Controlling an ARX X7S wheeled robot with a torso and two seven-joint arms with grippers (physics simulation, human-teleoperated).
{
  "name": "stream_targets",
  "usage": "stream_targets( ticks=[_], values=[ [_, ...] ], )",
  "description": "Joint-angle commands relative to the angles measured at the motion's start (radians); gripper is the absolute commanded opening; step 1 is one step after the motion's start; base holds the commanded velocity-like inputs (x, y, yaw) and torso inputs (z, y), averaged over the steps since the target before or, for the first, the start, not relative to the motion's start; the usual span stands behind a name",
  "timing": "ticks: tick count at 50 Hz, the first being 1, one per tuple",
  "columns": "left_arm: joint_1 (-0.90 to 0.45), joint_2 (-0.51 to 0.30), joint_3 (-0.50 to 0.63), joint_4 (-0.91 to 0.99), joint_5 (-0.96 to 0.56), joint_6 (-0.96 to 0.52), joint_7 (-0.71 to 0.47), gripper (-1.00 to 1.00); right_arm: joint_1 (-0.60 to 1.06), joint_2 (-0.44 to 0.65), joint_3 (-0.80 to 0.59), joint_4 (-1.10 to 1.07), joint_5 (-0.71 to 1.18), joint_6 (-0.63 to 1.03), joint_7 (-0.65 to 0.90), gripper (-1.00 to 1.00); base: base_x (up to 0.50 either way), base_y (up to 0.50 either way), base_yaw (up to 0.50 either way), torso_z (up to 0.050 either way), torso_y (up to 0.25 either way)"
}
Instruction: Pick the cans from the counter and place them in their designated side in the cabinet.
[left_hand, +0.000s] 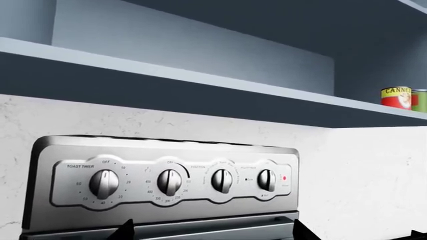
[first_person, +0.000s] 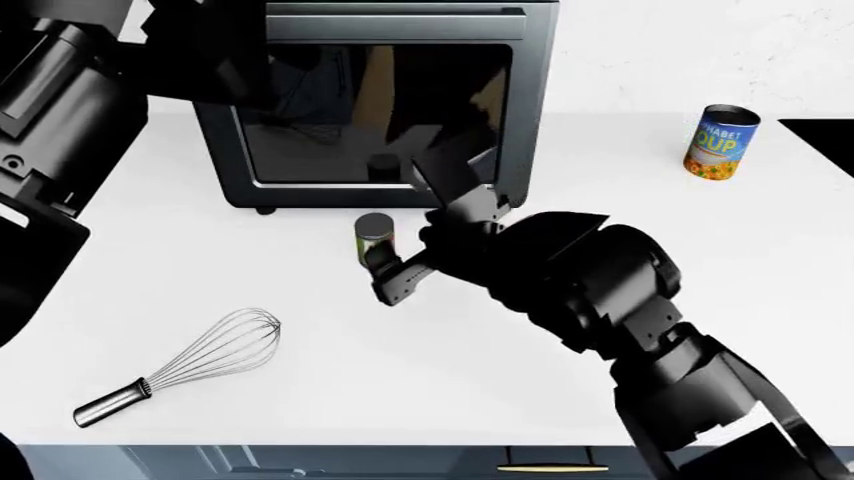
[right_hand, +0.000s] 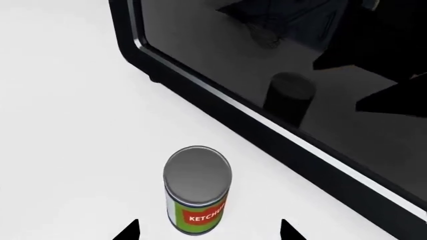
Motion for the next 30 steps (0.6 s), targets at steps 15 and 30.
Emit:
stream_targets(
  ticks=[15, 30],
  values=[
    [0.016, -0.010, 0.001, 0.003, -0.005, 0.009, -0.009, 1.00, -0.024, -0.084, -0.070, 0.241, -0.101, -0.227, -0.075, 1.00, 0.00, 0.00, 0.00, 0.000, 0.000],
    [0.009, -0.015, 0.009, -0.006, 0.000, 0.015, -0.003, 1.00, -0.015, -0.138, -0.052, 0.351, -0.101, -0.375, -0.121, 1.00, 0.00, 0.00, 0.00, 0.000, 0.000]
  ],
)
